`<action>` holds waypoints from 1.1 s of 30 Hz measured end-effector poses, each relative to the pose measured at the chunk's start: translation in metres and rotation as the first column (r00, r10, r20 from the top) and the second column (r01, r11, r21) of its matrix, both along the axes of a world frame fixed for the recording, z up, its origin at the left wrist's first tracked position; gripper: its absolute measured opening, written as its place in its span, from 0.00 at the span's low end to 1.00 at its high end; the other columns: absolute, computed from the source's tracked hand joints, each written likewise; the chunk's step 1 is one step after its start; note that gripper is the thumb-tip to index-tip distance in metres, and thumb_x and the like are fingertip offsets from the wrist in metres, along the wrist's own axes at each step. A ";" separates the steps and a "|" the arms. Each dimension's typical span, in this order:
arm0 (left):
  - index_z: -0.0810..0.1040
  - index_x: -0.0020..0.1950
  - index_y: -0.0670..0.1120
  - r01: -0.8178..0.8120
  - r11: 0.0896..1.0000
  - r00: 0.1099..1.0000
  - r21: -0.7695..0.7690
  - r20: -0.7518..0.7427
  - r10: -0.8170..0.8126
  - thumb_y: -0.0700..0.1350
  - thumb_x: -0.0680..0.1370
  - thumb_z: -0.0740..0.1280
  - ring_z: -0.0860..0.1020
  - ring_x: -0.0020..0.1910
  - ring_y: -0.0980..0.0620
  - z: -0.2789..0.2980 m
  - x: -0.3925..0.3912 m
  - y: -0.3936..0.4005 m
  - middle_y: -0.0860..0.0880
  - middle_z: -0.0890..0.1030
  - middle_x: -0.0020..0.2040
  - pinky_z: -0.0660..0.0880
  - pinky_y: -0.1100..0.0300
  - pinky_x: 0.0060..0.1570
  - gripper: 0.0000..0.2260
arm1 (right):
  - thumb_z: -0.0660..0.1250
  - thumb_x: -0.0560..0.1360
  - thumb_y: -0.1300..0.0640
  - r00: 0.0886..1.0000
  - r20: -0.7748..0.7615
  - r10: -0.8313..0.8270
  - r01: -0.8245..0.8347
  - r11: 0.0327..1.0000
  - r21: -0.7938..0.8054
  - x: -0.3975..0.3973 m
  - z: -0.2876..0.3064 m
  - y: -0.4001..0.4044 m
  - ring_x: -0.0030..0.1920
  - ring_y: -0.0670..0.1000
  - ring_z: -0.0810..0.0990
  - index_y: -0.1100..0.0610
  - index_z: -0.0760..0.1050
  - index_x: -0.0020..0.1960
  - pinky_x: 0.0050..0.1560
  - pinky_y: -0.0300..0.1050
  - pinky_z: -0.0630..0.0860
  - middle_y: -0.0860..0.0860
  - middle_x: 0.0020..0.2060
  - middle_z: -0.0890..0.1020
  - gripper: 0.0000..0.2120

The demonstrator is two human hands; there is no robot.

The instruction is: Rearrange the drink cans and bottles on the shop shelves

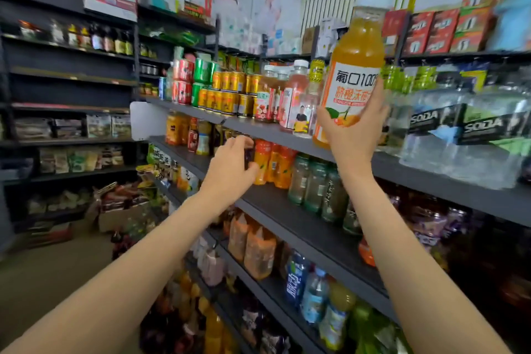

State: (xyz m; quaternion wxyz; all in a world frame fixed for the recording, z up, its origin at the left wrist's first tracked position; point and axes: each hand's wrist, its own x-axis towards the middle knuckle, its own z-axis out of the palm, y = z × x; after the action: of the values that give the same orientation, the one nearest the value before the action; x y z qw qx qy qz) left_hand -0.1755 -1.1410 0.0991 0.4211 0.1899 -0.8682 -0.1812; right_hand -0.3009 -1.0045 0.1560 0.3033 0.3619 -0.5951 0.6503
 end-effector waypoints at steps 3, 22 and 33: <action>0.67 0.67 0.43 0.012 0.999 1.000 -0.043 -0.010 -0.013 0.42 0.77 0.62 0.70 0.63 0.46 0.011 -0.028 -0.065 0.45 0.72 0.62 0.68 0.53 0.60 0.18 | 0.74 0.69 0.54 1.000 -0.017 0.014 -0.013 0.997 0.080 -0.031 0.002 -0.077 0.53 0.32 0.56 0.54 0.51 0.76 0.52 0.19 0.51 0.51 0.66 0.64 0.43; 0.67 0.68 0.49 0.457 0.888 0.889 -0.053 0.012 -0.457 0.39 0.77 0.62 0.71 0.63 0.49 0.055 -0.218 -0.344 0.47 0.73 0.64 0.69 0.51 0.61 0.20 | 0.67 0.74 0.48 0.793 -0.098 -0.601 0.598 0.737 0.316 -0.140 -0.010 -0.359 0.64 0.61 0.69 0.48 0.38 0.76 0.57 0.53 0.75 0.62 0.70 0.58 0.45; 0.63 0.70 0.52 0.812 0.574 0.575 0.103 0.022 -0.818 0.40 0.79 0.60 0.75 0.55 0.52 0.045 -0.283 -0.325 0.54 0.74 0.52 0.73 0.55 0.56 0.21 | 0.61 0.72 0.71 0.491 -0.173 -0.854 0.867 0.460 0.189 -0.135 -0.016 -0.326 0.59 0.61 0.70 0.64 0.70 0.62 0.50 0.51 0.72 0.61 0.62 0.69 0.19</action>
State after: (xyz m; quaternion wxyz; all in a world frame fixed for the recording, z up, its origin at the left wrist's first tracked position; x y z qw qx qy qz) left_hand -0.4590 -1.4661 0.1442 0.2531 -0.2075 -0.8638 -0.3830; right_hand -0.4362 -1.3310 0.1402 0.5569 0.0649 -0.7647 0.3177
